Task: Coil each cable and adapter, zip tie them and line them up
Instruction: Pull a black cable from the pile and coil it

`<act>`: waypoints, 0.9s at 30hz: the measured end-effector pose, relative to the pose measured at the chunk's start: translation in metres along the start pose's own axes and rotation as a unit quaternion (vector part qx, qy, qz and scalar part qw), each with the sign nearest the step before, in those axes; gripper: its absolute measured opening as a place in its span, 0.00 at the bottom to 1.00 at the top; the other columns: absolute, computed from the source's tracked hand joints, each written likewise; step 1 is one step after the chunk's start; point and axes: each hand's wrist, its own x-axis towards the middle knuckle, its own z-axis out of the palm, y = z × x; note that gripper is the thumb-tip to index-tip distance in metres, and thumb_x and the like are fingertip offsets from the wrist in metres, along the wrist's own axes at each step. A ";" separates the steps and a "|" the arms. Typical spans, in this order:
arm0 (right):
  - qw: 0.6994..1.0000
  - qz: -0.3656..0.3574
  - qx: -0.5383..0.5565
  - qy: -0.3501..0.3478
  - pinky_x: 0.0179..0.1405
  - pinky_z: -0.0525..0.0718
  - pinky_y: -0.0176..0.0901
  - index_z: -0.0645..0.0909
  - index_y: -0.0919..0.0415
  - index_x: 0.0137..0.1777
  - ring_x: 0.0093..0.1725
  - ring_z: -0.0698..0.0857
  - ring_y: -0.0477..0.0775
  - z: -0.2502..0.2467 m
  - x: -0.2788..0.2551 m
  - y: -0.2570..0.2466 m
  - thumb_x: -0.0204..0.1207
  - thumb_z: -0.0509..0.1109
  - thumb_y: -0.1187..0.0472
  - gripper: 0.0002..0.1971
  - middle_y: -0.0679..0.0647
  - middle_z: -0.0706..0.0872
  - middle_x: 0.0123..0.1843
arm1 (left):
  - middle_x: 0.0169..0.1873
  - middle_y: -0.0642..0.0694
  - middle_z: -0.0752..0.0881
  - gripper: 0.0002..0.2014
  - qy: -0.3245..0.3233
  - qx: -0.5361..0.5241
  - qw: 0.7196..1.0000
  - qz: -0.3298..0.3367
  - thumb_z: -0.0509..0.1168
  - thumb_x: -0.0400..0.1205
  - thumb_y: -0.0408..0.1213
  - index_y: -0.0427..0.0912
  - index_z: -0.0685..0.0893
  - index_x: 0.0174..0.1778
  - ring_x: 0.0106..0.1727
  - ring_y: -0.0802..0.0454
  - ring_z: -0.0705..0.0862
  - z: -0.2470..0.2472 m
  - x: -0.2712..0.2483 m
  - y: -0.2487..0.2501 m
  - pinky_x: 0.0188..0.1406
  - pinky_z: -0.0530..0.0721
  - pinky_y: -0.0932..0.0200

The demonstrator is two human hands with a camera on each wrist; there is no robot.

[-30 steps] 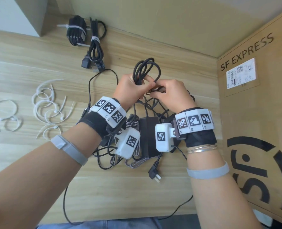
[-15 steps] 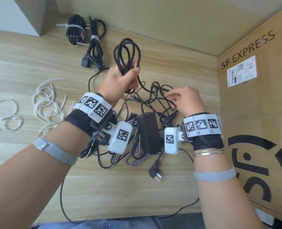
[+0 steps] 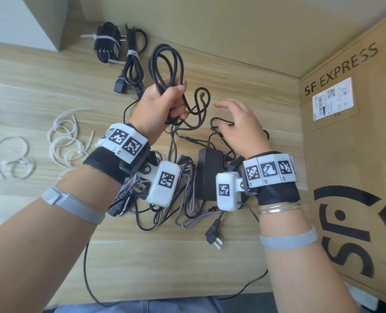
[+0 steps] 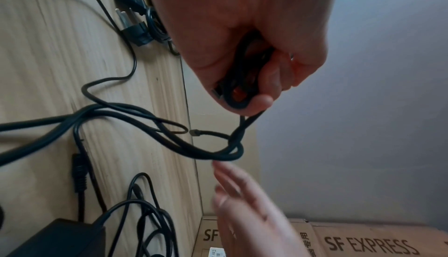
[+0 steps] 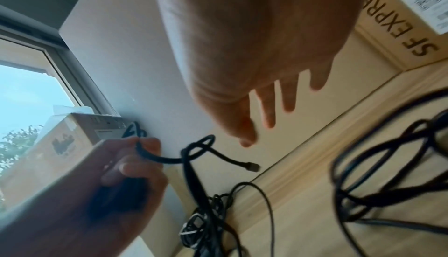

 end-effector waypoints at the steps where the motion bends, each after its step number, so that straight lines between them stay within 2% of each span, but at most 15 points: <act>1: 0.998 -0.002 0.063 -0.019 0.77 0.66 0.51 0.66 0.47 0.76 0.74 0.70 0.49 0.001 0.000 -0.008 0.80 0.63 0.57 0.24 0.50 0.71 0.76 | 0.18 0.57 0.62 0.03 0.000 0.001 1.000 -0.001 0.56 0.77 0.32 0.41 0.70 0.37 0.19 0.58 0.62 0.000 0.000 -0.001 0.26 0.73 0.63; 3: 0.983 0.014 0.169 -0.066 0.67 0.75 0.44 0.57 0.41 0.79 0.64 0.80 0.46 0.004 0.000 -0.022 0.78 0.65 0.46 0.31 0.52 0.81 0.68 | 0.18 0.57 0.63 0.03 0.000 0.011 1.000 0.002 0.56 0.77 0.31 0.40 0.71 0.37 0.19 0.58 0.63 0.002 -0.001 -0.002 0.25 0.73 0.63; 4: 0.979 0.016 0.193 -0.068 0.61 0.78 0.42 0.56 0.40 0.79 0.57 0.84 0.47 0.007 0.000 -0.028 0.77 0.67 0.46 0.33 0.54 0.86 0.61 | 0.18 0.56 0.63 0.03 0.001 0.016 1.000 0.004 0.56 0.77 0.31 0.40 0.72 0.37 0.19 0.57 0.63 0.002 -0.001 -0.003 0.25 0.73 0.63; 6: 0.978 0.010 0.205 -0.034 0.51 0.80 0.38 0.60 0.41 0.77 0.46 0.88 0.52 0.012 0.001 -0.032 0.75 0.71 0.53 0.33 0.57 0.91 0.46 | 0.18 0.56 0.63 0.04 0.004 0.015 1.000 0.006 0.56 0.78 0.30 0.40 0.72 0.38 0.20 0.57 0.63 0.000 -0.002 -0.003 0.25 0.72 0.63; 8: 0.979 0.018 0.201 -0.016 0.49 0.84 0.40 0.63 0.42 0.76 0.43 0.88 0.56 0.013 0.003 -0.031 0.75 0.70 0.62 0.32 0.59 0.90 0.41 | 0.19 0.56 0.61 0.08 0.021 0.017 1.000 0.009 0.54 0.81 0.28 0.41 0.70 0.37 0.21 0.56 0.61 -0.004 -0.002 -0.003 0.26 0.72 0.63; 10: 0.977 0.039 0.208 -0.034 0.49 0.88 0.44 0.62 0.41 0.77 0.42 0.89 0.53 0.012 0.003 -0.024 0.76 0.67 0.68 0.33 0.58 0.90 0.41 | 0.19 0.57 0.61 0.10 0.052 0.023 0.998 0.015 0.52 0.83 0.27 0.42 0.70 0.37 0.22 0.56 0.61 -0.011 -0.001 -0.003 0.27 0.72 0.63; 12: 0.972 0.069 0.222 -0.043 0.45 0.90 0.42 0.61 0.38 0.76 0.43 0.90 0.48 0.011 0.003 -0.016 0.78 0.63 0.72 0.34 0.55 0.89 0.43 | 0.19 0.57 0.61 0.11 0.074 0.026 0.997 0.021 0.51 0.83 0.26 0.43 0.71 0.37 0.22 0.56 0.61 -0.017 0.000 -0.003 0.27 0.72 0.63; 15: 0.970 0.115 0.206 -0.048 0.45 0.90 0.45 0.66 0.35 0.71 0.45 0.89 0.48 0.012 0.004 -0.007 0.79 0.57 0.76 0.33 0.57 0.86 0.47 | 0.18 0.58 0.63 0.12 0.089 0.037 0.995 0.030 0.52 0.83 0.26 0.43 0.71 0.36 0.22 0.56 0.62 -0.018 0.001 -0.007 0.27 0.72 0.62; 17: 0.965 0.149 0.210 -0.051 0.44 0.90 0.43 0.70 0.40 0.70 0.43 0.89 0.50 0.013 0.003 -0.004 0.80 0.57 0.75 0.29 0.58 0.86 0.48 | 0.18 0.58 0.63 0.12 0.101 0.046 0.993 0.030 0.53 0.82 0.27 0.44 0.71 0.35 0.22 0.56 0.62 -0.018 0.001 -0.010 0.27 0.72 0.62; 20: 0.940 0.218 0.261 -0.031 0.31 0.88 0.36 0.78 0.55 0.61 0.33 0.90 0.50 0.012 0.002 -0.003 0.85 0.55 0.67 0.13 0.62 0.86 0.50 | 0.18 0.57 0.64 0.12 0.132 0.019 0.990 0.033 0.52 0.83 0.26 0.44 0.69 0.34 0.22 0.56 0.63 -0.022 0.004 -0.009 0.27 0.72 0.63; 22: 0.930 0.267 0.250 -0.026 0.26 0.87 0.37 0.77 0.57 0.55 0.28 0.89 0.50 0.013 0.004 0.002 0.86 0.54 0.66 0.11 0.63 0.86 0.45 | 0.18 0.57 0.64 0.12 0.145 0.012 0.989 0.034 0.52 0.83 0.26 0.44 0.69 0.35 0.22 0.57 0.63 -0.027 0.005 -0.008 0.26 0.72 0.63; 23: 0.930 0.287 0.231 -0.021 0.27 0.88 0.39 0.76 0.57 0.55 0.29 0.89 0.51 0.014 0.003 0.005 0.85 0.54 0.67 0.10 0.62 0.86 0.44 | 0.18 0.57 0.64 0.12 0.152 0.014 0.988 0.036 0.53 0.83 0.27 0.44 0.69 0.35 0.22 0.57 0.63 -0.029 0.006 -0.007 0.26 0.72 0.63; 25: 0.933 0.312 0.179 -0.014 0.34 0.90 0.46 0.74 0.57 0.59 0.38 0.90 0.57 0.014 0.001 0.015 0.81 0.56 0.71 0.13 0.61 0.85 0.47 | 0.18 0.58 0.65 0.10 0.184 -0.008 0.982 0.037 0.53 0.82 0.28 0.43 0.70 0.36 0.21 0.57 0.64 -0.035 0.007 -0.003 0.26 0.72 0.63; 27: 0.942 0.310 0.123 -0.032 0.37 0.90 0.45 0.71 0.60 0.67 0.46 0.89 0.61 0.014 -0.003 0.027 0.79 0.56 0.73 0.18 0.60 0.84 0.52 | 0.17 0.57 0.65 0.11 0.216 -0.046 0.975 0.032 0.54 0.82 0.28 0.44 0.70 0.35 0.21 0.58 0.64 -0.043 0.008 0.002 0.26 0.71 0.63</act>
